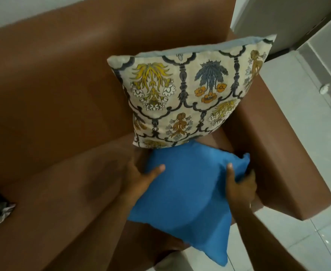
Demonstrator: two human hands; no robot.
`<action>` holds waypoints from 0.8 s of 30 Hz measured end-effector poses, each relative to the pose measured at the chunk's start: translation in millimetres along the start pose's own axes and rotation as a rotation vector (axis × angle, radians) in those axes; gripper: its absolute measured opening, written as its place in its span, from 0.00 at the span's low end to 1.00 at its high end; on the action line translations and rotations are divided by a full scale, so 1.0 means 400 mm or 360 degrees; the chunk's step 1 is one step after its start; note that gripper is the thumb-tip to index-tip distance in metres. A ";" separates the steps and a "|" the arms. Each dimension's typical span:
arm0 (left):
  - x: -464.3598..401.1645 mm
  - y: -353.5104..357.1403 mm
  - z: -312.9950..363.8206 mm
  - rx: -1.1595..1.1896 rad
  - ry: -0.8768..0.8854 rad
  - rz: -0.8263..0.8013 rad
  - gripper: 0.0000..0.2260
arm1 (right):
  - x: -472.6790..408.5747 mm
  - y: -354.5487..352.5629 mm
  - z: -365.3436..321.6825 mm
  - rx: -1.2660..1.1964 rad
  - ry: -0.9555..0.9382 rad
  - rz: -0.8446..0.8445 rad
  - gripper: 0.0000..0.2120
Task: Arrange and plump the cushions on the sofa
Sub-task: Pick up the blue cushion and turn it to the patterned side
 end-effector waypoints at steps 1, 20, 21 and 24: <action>0.024 0.015 -0.073 -0.0093 -0.0148 -0.0114 0.55 | 0.030 0.001 0.072 -0.0018 0.0108 -0.0074 0.50; 0.225 -0.285 -0.068 -0.0320 -0.0330 -0.0435 0.42 | 0.340 -0.211 -0.132 0.0244 0.0123 -0.1032 0.18; 0.243 -0.336 -0.066 -0.0262 -0.0367 -0.0433 0.36 | 0.369 -0.219 -0.164 0.0265 0.0125 -0.1100 0.20; 0.300 -0.482 -0.066 -0.0119 -0.0405 -0.0424 0.12 | 0.466 -0.191 -0.233 0.0187 0.0112 -0.1286 0.30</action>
Point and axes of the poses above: each hand's wrist, its own x-axis away from the middle knuckle, its own y-axis out of the palm, z = x × y, the point moved 5 cm from there along -x, towards the middle knuckle, and after that the axes turned 1 degree about z, right-handed, at the moved point
